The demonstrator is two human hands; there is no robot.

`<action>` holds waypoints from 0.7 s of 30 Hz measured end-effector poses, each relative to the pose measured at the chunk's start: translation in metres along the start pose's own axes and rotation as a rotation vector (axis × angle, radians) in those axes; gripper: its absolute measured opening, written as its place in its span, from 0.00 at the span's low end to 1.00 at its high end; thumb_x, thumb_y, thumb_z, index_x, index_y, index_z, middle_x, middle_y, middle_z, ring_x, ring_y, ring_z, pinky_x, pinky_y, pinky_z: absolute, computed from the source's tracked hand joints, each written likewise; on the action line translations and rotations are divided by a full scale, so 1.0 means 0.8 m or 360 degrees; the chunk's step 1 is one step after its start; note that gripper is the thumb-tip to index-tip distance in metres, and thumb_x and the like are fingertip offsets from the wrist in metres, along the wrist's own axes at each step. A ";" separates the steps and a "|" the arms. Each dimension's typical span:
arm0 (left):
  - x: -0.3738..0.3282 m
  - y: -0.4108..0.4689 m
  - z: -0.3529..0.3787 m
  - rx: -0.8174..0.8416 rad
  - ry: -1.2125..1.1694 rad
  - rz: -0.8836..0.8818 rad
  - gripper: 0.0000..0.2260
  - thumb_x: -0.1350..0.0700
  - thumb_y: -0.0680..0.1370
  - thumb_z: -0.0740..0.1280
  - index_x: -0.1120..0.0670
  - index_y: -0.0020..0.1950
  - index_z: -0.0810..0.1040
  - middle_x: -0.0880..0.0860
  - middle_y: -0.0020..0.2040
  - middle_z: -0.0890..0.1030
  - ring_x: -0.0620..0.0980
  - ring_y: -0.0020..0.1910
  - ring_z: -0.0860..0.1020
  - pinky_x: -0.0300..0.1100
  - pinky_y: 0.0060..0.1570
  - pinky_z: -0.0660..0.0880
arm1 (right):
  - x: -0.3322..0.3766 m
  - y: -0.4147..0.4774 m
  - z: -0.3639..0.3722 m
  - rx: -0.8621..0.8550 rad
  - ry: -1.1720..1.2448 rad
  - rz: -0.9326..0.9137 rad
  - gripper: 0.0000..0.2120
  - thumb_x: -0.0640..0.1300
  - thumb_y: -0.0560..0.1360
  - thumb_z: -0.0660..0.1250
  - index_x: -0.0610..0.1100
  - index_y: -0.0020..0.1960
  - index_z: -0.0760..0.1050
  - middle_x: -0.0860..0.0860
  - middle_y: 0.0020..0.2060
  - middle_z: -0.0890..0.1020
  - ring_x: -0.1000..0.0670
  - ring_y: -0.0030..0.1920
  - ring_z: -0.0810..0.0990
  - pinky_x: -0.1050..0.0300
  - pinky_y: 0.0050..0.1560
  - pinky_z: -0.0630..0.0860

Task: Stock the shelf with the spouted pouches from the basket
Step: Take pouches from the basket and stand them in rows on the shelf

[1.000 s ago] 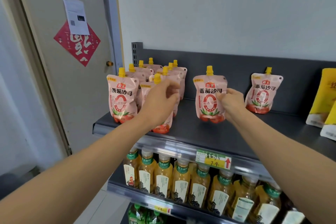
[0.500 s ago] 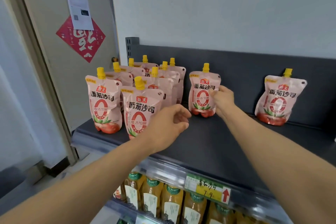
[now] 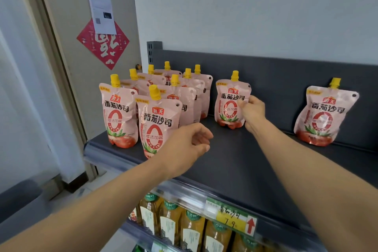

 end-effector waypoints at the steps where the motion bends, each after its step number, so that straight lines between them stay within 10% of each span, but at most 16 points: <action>1: -0.003 -0.001 0.001 -0.0001 0.0005 0.0002 0.08 0.62 0.76 0.66 0.50 0.50 0.76 0.45 0.44 0.79 0.41 0.45 0.77 0.24 0.44 0.71 | 0.000 -0.001 -0.001 0.0005 -0.0019 -0.0003 0.07 0.37 0.76 0.63 0.47 0.45 0.76 0.53 0.39 0.79 0.58 0.35 0.78 0.66 0.25 0.74; 4: -0.010 -0.004 0.004 -0.0004 0.0011 0.0002 0.07 0.62 0.76 0.66 0.52 0.51 0.76 0.45 0.44 0.79 0.40 0.44 0.76 0.21 0.43 0.70 | -0.002 -0.002 -0.007 -0.0003 -0.0119 0.0004 0.09 0.34 0.76 0.62 0.46 0.47 0.76 0.52 0.42 0.80 0.57 0.36 0.77 0.68 0.23 0.72; 10: -0.020 -0.015 0.011 0.0000 -0.0020 -0.0017 0.07 0.63 0.75 0.66 0.54 0.52 0.77 0.49 0.46 0.79 0.41 0.45 0.76 0.23 0.44 0.70 | 0.006 -0.026 -0.037 -0.0197 -0.0197 -0.0029 0.19 0.35 0.75 0.62 0.40 0.66 0.70 0.45 0.63 0.76 0.48 0.58 0.75 0.61 0.52 0.70; 21: -0.050 -0.084 0.065 0.0365 -0.0117 0.0114 0.07 0.63 0.74 0.68 0.56 0.52 0.77 0.50 0.45 0.79 0.44 0.45 0.77 0.34 0.50 0.75 | 0.087 -0.267 -0.099 0.0179 -0.0624 -0.0649 0.08 0.42 0.74 0.65 0.45 0.52 0.78 0.53 0.44 0.81 0.62 0.43 0.78 0.75 0.45 0.71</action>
Point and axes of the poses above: each hand's wrist, its own y-axis towards the middle knuckle, its own z-axis out of the palm, x = y × z, the point moved 9 cm from there along y, towards the middle knuckle
